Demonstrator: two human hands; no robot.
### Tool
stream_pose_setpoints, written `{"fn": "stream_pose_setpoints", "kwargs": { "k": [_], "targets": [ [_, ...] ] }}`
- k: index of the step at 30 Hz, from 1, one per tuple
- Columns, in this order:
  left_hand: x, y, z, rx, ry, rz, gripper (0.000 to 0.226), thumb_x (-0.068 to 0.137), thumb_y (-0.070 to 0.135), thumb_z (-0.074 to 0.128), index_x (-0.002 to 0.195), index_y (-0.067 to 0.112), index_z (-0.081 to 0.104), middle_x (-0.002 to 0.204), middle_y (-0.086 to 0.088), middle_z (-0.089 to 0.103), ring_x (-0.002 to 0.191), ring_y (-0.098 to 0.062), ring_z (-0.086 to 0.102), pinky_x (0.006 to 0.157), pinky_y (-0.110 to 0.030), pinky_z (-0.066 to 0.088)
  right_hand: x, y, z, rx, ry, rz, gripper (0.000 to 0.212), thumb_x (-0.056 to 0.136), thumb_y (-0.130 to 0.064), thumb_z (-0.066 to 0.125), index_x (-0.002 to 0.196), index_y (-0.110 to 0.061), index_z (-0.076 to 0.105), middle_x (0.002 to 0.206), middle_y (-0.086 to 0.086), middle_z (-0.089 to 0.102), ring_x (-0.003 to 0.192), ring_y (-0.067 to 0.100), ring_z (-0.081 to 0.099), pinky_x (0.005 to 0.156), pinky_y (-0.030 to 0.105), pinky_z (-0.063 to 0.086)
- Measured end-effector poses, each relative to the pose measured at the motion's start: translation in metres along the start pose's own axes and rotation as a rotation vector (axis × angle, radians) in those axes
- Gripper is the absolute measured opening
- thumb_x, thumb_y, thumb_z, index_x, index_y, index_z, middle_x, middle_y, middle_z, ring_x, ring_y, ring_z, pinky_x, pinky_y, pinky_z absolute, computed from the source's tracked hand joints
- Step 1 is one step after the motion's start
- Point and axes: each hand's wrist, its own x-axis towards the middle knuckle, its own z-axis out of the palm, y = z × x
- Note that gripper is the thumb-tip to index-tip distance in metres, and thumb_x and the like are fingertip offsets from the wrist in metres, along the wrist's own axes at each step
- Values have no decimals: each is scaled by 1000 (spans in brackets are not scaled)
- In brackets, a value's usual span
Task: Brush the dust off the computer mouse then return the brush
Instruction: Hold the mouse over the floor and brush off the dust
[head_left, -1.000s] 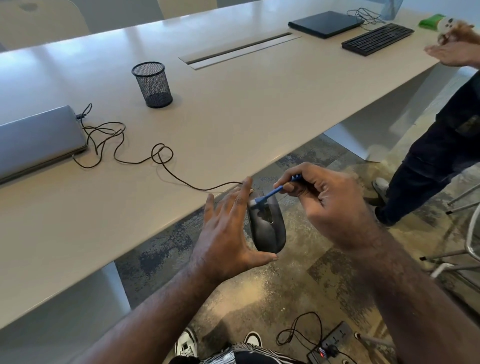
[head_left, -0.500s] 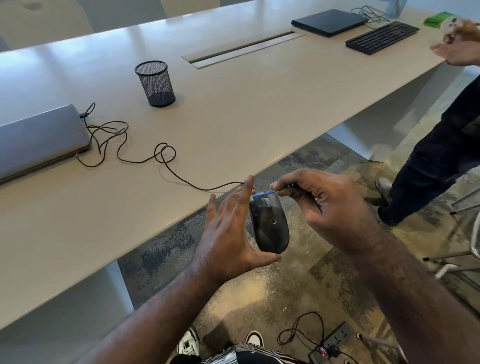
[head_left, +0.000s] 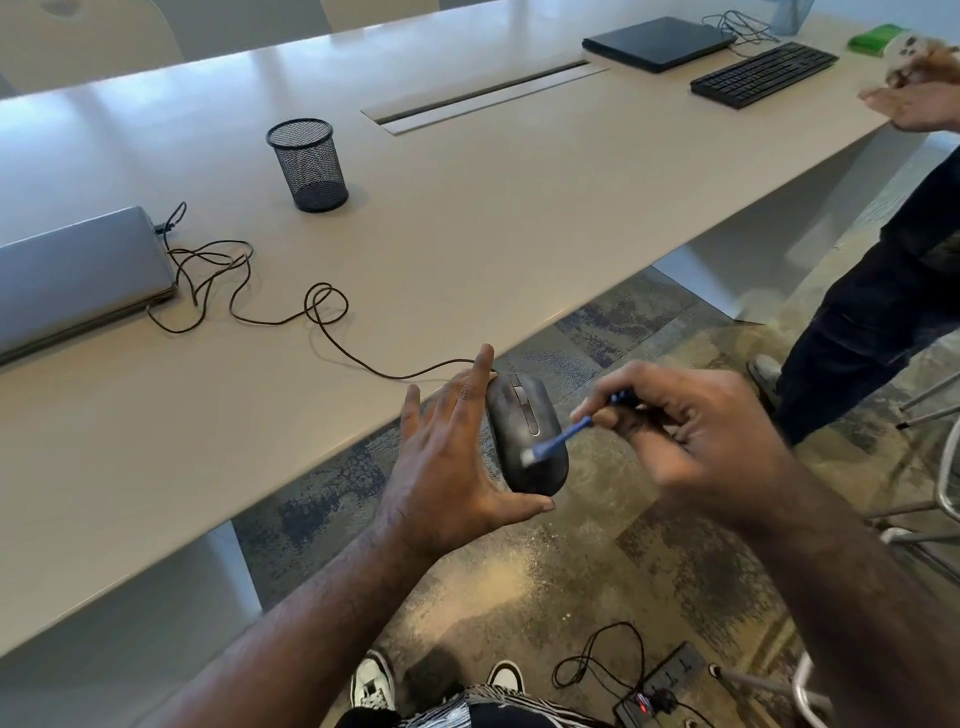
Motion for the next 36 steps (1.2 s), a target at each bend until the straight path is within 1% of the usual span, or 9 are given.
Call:
{"fn": "stream_pose_setpoints", "kwargs": {
  "k": [4,7,11,14,18,21,24,31,36],
  "targets": [
    [0,3,2,-4,-9,7,143,56,73,78,153,34,-18,158,3,28,138,5,10,122,-49,-7,4,5,2,23,178,52,21,88,-2,69,101,-18,74,89,-4,75,72,10,71,59,29,60],
    [2,3,3,-17,-15,6,143,56,72,79,153,34,-19,158,4,27,139,5,9,122,-49,-8,4,3,6,-18,118,24,21,87,-3,73,101,-19,76,86,-9,74,70,0,66,59,12,51],
    [1,-1,2,-2,-12,-4,144,55,74,79,154,32,-18,158,3,26,139,4,8,122,-50,-8,1,3,2,37,42,41,19,84,-3,74,94,-19,76,82,-13,73,70,4,68,57,17,55],
    [0,-1,2,-3,-1,-11,144,55,73,79,155,30,-14,157,4,28,137,6,8,122,-48,-8,2,2,-1,26,112,37,18,85,0,74,95,-15,76,81,-9,73,65,7,67,51,17,53],
    [1,2,3,5,-13,1,143,55,72,79,154,33,-17,158,4,27,135,8,7,122,-47,-9,5,1,3,28,166,20,20,87,-5,72,103,-18,75,89,-5,76,74,14,73,58,37,61],
    [2,3,2,-5,-20,-6,143,55,73,78,154,32,-17,159,4,25,138,4,8,122,-49,-7,5,0,8,-21,49,-16,20,89,-17,69,106,-25,74,95,-11,76,82,6,72,66,33,61],
    [3,2,1,13,-17,-7,144,54,75,76,153,33,-19,158,3,26,144,-3,15,122,-52,-5,3,1,6,-32,-36,-29,17,87,-23,67,101,-31,72,91,-16,75,79,6,72,63,36,61],
    [3,0,1,-6,0,-7,142,55,74,77,153,34,-17,157,3,28,143,-3,15,122,-50,-6,1,4,-3,-47,134,2,18,88,-10,71,103,-20,75,87,-9,74,76,7,71,61,35,62],
    [4,-1,0,-19,-2,-14,143,54,75,77,154,33,-16,157,4,28,140,2,13,122,-51,-5,-1,7,-1,-33,38,16,14,87,-21,68,99,-25,75,85,-13,74,75,8,71,60,37,60]
  ]
}}
